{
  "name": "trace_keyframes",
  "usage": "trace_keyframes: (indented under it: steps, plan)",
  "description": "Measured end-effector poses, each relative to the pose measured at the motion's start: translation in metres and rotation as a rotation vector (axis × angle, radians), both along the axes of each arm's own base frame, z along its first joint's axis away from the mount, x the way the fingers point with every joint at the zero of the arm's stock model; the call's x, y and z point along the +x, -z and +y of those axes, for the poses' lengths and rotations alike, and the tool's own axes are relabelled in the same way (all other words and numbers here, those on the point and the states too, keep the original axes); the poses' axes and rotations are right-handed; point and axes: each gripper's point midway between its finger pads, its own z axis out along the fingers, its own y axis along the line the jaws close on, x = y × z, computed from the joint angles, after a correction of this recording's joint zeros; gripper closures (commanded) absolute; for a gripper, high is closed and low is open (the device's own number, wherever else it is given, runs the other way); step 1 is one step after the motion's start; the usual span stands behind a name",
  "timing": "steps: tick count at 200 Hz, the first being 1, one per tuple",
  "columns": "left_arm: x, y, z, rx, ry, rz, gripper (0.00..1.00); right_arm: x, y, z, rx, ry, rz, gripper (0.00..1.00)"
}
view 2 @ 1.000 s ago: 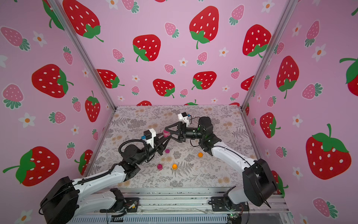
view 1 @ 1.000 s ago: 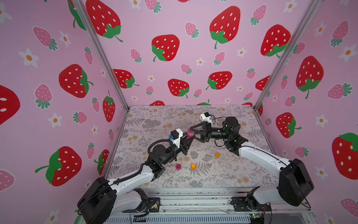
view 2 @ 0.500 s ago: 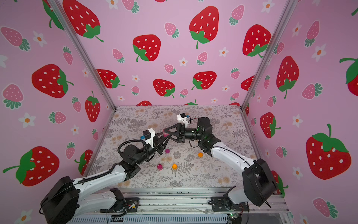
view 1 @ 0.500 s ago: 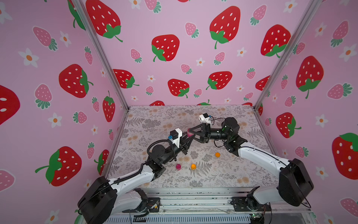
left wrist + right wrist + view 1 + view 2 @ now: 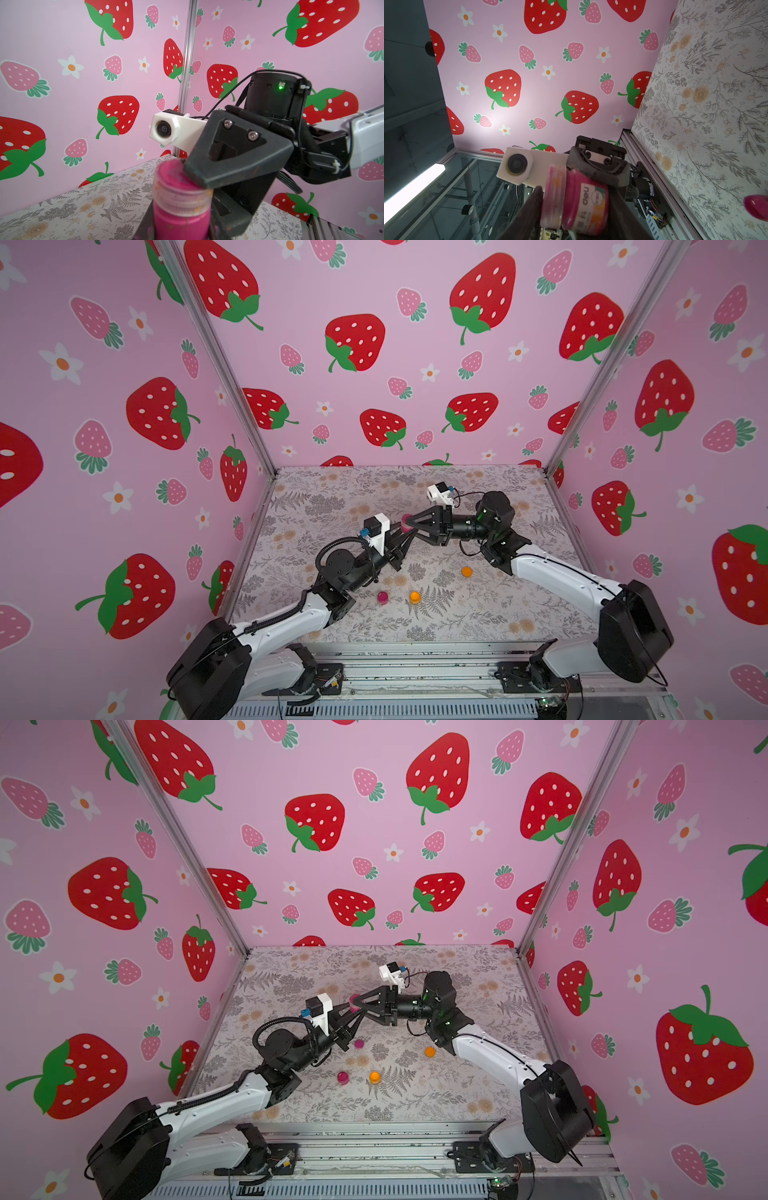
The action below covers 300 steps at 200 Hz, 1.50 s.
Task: Close the paint jar lid
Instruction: Screw the lid onto the paint jar.
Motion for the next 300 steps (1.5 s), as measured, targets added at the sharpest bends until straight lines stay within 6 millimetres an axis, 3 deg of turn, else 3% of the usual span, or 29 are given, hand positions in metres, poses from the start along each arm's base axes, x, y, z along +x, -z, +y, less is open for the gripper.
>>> trace_keyframes:
  steps: [28, 52, 98, 202, 276, 300]
  plan:
    - [-0.001, 0.007, -0.003, 0.023, 0.013, 0.017, 0.75, -0.005, 0.002, 0.0, -0.018, -0.013, -0.004, 0.24]
    - [-0.003, 0.011, -0.005, 0.04, 0.027, 0.027, 0.75, -0.006, 0.002, -0.007, -0.053, -0.003, -0.018, 0.21]
    - [-0.007, 0.008, -0.005, 0.043, 0.044, 0.016, 0.75, 0.0, -0.009, -0.024, -0.057, 0.032, -0.042, 0.24]
    - [-0.005, 0.01, -0.005, 0.044, 0.052, 0.011, 0.75, 0.009, -0.003, -0.013, -0.013, -0.029, 0.064, 0.34]
    - [-0.004, 0.018, -0.009, 0.061, 0.07, 0.032, 0.75, 0.006, 0.013, -0.008, -0.036, -0.097, 0.133, 0.31]
    - [-0.006, 0.018, -0.01, 0.064, 0.081, 0.031, 0.75, 0.004, 0.014, -0.007, -0.038, -0.109, 0.14, 0.35]
